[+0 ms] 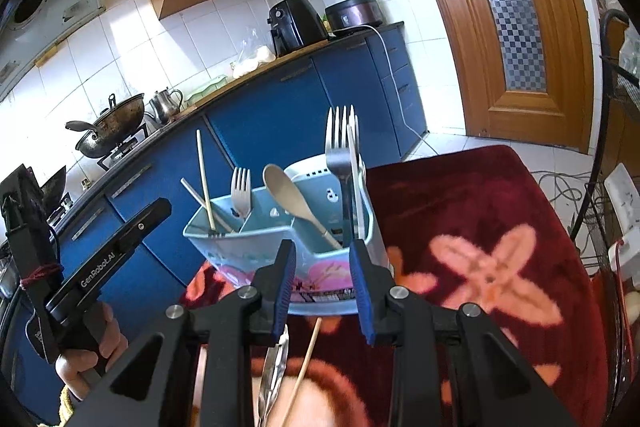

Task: Organize utensils
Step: 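Move both open tools back down over the utensils on the blanket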

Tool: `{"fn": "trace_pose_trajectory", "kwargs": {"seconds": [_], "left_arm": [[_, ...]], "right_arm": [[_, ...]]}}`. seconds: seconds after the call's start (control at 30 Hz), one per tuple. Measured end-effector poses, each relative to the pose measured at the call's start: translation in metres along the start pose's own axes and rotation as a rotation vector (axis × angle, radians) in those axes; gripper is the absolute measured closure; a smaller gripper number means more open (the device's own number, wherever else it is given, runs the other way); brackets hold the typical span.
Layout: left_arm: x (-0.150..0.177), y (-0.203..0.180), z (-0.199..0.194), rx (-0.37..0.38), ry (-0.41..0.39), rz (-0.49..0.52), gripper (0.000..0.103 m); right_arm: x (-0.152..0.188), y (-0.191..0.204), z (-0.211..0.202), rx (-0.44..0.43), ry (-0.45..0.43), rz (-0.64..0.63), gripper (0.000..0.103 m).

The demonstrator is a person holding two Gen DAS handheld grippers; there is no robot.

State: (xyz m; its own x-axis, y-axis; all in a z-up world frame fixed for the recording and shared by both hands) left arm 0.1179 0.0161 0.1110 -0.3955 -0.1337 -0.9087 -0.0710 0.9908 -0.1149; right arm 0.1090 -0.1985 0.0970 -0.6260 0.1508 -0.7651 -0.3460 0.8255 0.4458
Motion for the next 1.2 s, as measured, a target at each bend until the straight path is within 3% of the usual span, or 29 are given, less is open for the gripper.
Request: {"fn": "trace_pose_trajectory", "kwargs": {"seconds": [0.67,1.2], "left_arm": [[0.047,0.002,-0.011,0.009,0.149,-0.001,0.072],[0.088,0.002,0.006,0.007,0.297,-0.003,0.072]], "right_arm": [[0.044,-0.026,-0.013,0.024,0.058,0.095,0.072],[0.075,-0.05,-0.007,0.056,0.125,0.158,0.072]]}}
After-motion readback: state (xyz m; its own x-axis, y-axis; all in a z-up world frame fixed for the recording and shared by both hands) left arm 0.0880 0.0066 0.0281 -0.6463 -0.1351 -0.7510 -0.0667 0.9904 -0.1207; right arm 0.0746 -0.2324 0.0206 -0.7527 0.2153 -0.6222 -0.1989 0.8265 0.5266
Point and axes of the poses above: each gripper's, at about its wrist camera, not at the fingertips, and z roughly the way its jaws point, y to its left, x to its underside, the point moved 4 cm from there along z, roughly the way its jaws point, and after that the axes turned 8 degrees about -x, right-handed, at the moved point
